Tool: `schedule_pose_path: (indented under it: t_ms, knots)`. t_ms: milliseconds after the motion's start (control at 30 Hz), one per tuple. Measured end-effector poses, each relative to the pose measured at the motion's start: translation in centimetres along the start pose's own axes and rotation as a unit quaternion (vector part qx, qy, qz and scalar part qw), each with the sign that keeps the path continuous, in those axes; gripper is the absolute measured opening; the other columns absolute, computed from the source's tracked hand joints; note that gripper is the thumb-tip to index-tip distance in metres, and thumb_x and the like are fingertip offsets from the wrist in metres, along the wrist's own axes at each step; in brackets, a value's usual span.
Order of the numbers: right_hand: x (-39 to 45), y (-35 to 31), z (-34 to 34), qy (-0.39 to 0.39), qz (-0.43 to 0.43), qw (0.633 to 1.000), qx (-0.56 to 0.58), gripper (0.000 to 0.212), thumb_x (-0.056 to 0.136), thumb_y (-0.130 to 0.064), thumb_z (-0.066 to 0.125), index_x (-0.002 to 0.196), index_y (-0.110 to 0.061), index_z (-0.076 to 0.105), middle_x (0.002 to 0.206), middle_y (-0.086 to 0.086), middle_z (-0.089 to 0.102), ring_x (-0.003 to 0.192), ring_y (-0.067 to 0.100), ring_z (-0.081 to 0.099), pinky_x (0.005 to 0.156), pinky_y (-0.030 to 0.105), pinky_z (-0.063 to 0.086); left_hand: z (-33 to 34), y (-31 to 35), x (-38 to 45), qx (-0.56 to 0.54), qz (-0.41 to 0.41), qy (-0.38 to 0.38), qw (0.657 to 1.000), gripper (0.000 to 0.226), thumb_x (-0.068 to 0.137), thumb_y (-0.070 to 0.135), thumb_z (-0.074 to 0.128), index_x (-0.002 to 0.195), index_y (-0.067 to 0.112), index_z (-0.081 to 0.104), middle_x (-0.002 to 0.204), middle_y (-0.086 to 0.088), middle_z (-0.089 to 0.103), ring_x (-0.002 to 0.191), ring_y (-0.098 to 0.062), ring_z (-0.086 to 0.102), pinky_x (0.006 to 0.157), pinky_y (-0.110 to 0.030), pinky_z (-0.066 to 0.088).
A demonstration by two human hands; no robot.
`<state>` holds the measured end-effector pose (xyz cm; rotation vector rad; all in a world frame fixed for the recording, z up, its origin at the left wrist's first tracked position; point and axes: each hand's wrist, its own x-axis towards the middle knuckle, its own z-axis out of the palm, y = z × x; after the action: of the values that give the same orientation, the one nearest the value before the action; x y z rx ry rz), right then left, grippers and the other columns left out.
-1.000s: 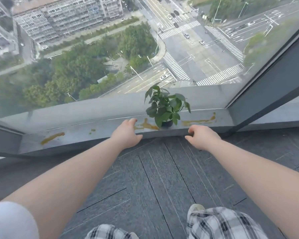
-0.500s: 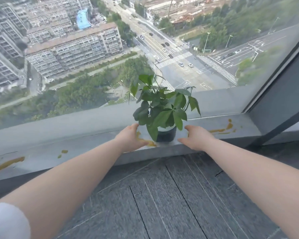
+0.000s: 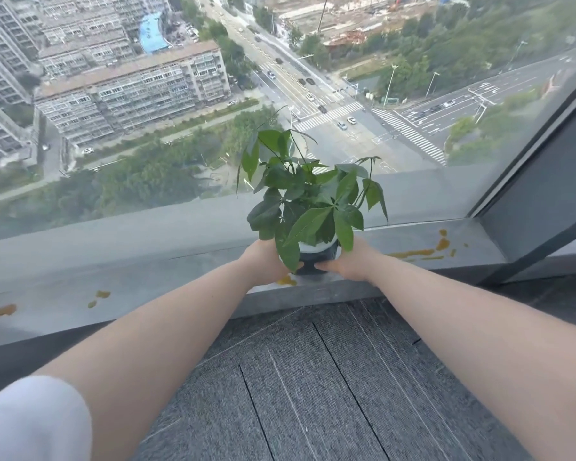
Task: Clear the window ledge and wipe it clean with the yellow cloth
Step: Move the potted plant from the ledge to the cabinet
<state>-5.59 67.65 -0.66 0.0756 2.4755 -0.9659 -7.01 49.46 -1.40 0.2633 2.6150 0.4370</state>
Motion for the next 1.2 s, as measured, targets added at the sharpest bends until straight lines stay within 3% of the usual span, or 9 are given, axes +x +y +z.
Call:
schedule_pose_path:
  t_ms: [100, 200, 300, 433, 667, 767, 967, 1100, 1200]
  knots:
    - [-0.1, -0.3, 0.0, -0.002, -0.002, 0.999, 0.035, 0.068, 0.083, -0.027, 0.074, 0.142, -0.019, 0.041, 0.141, 0.000, 0.051, 0.128, 0.024, 0.048, 0.107, 0.033, 0.037, 0.5, -0.4, 0.1, -0.005, 0.011, 0.019, 1.000, 0.028, 0.092, 0.039, 0.055, 0.074, 0.023, 0.040, 0.075, 0.005, 0.045, 0.077, -0.021, 0.047, 0.067, -0.027, 0.033]
    - [-0.5, -0.6, 0.2, 0.010, -0.003, 0.998, 0.059, 0.068, 0.081, -0.025, 0.075, 0.140, -0.018, 0.043, 0.138, 0.001, 0.054, 0.128, 0.025, 0.049, 0.108, 0.035, 0.038, 0.9, -0.7, 0.1, -0.043, 0.014, 0.020, 0.999, 0.023, 0.091, 0.045, 0.053, 0.078, 0.027, 0.049, 0.075, 0.011, 0.049, 0.081, -0.022, 0.057, 0.065, -0.025, 0.035]
    - [-0.9, -0.9, 0.2, 0.011, -0.002, 0.998, 0.065, 0.065, 0.083, -0.024, 0.074, 0.139, -0.015, 0.043, 0.137, 0.002, 0.054, 0.129, 0.025, 0.048, 0.101, 0.029, 0.037, 0.4, -0.4, -1.0, -0.111, 0.023, 0.057, 0.992, 0.030, 0.088, 0.047, 0.058, 0.105, 0.022, 0.058, 0.093, 0.008, 0.059, 0.089, -0.017, 0.057, 0.073, -0.027, 0.041]
    - [-1.9, -1.3, -0.2, 0.024, -0.006, 0.995, 0.101, 0.056, 0.083, -0.022, 0.074, 0.132, -0.012, 0.050, 0.134, 0.005, 0.057, 0.126, 0.023, 0.051, 0.092, 0.027, 0.038, -0.6, 0.0, -3.2, -0.168, 0.000, 0.070, 0.983, 0.019, 0.092, 0.035, 0.060, 0.086, 0.022, 0.047, 0.072, 0.017, 0.048, 0.072, -0.007, 0.047, 0.066, -0.024, 0.036]
    - [-6.5, -4.4, -0.5, 0.024, -0.006, 0.994, 0.106, 0.053, 0.082, -0.026, 0.075, 0.129, -0.015, 0.053, 0.132, 0.003, 0.059, 0.126, 0.023, 0.052, 0.102, 0.036, 0.042, -4.2, 0.8, -8.5, -0.178, -0.001, 0.048, 0.983, 0.017, 0.092, 0.036, 0.060, 0.085, 0.029, 0.046, 0.079, 0.015, 0.053, 0.087, -0.014, 0.054, 0.076, -0.027, 0.040]
    - [-9.7, -7.4, -2.2, 0.012, 0.000, 0.994, 0.106, 0.052, 0.082, -0.027, 0.074, 0.129, -0.016, 0.054, 0.132, 0.003, 0.060, 0.125, 0.024, 0.053, 0.102, 0.037, 0.043, -7.3, 1.5, -12.0, -0.192, -0.006, 0.040, 0.981, 0.010, 0.091, 0.038, 0.060, 0.094, 0.030, 0.054, 0.093, 0.009, 0.060, 0.092, -0.015, 0.058, 0.078, -0.026, 0.041]
    - [-16.6, -15.3, -7.6, 0.013, -0.006, 0.995, 0.101, 0.051, 0.082, -0.029, 0.074, 0.128, -0.019, 0.055, 0.129, 0.001, 0.062, 0.122, 0.022, 0.056, 0.103, 0.039, 0.044, -16.8, 4.6, -19.7, -0.212, -0.018, 0.041, 0.976, 0.021, 0.091, 0.039, 0.060, 0.108, 0.028, 0.058, 0.085, 0.016, 0.056, 0.078, -0.007, 0.052, 0.061, -0.023, 0.037]
    - [-22.0, -21.4, -12.2, 0.022, -0.011, 0.996, 0.084, 0.048, 0.080, -0.029, 0.075, 0.124, -0.017, 0.059, 0.124, 0.001, 0.065, 0.119, 0.023, 0.057, 0.101, 0.041, 0.046, -24.1, 7.1, -25.6, -0.231, -0.010, 0.050, 0.972, 0.010, 0.091, 0.037, 0.061, 0.095, 0.032, 0.054, 0.079, 0.022, 0.054, 0.075, -0.006, 0.054, 0.054, -0.019, 0.040]
    - [-26.1, -26.8, -15.4, 0.026, -0.020, 0.997, 0.064, 0.049, 0.080, -0.030, 0.075, 0.125, -0.017, 0.058, 0.125, 0.002, 0.064, 0.119, 0.022, 0.056, 0.098, 0.038, 0.046, -30.0, 8.5, -30.5, -0.236, -0.003, 0.058, 0.970, 0.011, 0.092, 0.034, 0.060, 0.091, 0.031, 0.050, 0.078, 0.024, 0.049, 0.073, -0.001, 0.052, 0.052, -0.012, 0.035]
